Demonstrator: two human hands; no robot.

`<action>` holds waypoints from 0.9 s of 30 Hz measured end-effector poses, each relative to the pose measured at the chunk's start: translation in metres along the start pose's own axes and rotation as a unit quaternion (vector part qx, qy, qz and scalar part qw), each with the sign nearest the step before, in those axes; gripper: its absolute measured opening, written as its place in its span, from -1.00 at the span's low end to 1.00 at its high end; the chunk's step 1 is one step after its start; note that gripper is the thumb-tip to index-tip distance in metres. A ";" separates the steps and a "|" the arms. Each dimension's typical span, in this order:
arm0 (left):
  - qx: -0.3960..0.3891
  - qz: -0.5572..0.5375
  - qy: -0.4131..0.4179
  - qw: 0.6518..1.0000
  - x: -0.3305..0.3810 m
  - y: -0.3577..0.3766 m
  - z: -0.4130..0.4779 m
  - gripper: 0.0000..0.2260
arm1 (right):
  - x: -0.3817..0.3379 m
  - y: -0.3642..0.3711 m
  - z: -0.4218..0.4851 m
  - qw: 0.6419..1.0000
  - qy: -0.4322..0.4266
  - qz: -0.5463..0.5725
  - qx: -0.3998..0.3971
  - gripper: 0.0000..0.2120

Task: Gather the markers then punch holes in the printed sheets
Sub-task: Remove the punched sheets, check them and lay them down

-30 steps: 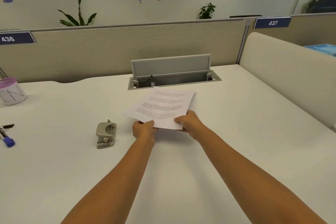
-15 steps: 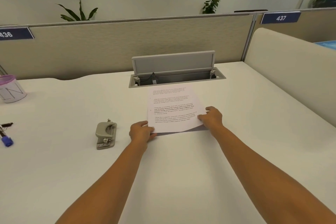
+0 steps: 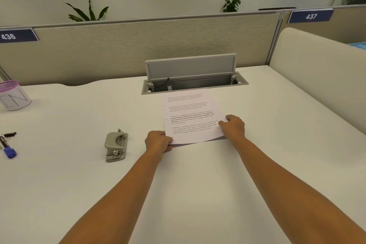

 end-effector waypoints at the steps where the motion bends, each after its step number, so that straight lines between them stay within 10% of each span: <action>1: 0.000 0.003 0.004 1.000 0.000 -0.001 -0.001 -0.68 | 0.000 -0.001 -0.002 1.000 -0.003 -0.002 -0.003 -0.61; 18: 0.006 0.055 0.050 0.997 0.007 -0.024 -0.004 -0.66 | -0.008 0.004 -0.022 0.995 -0.040 -0.080 -0.033 -0.48; 27: 0.188 0.054 0.161 0.967 0.033 -0.123 0.010 -0.85 | -0.067 0.065 -0.095 0.972 -0.210 -0.047 -0.098 -0.61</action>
Point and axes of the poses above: each hand's wrist, its own z-axis towards the middle knuckle, its own y-axis out of the palm, x = y × z, the point moved 8 cm from there along z, towards the middle knuckle, and after that the axes turned 12 degrees about x, right-handed, at the moved point
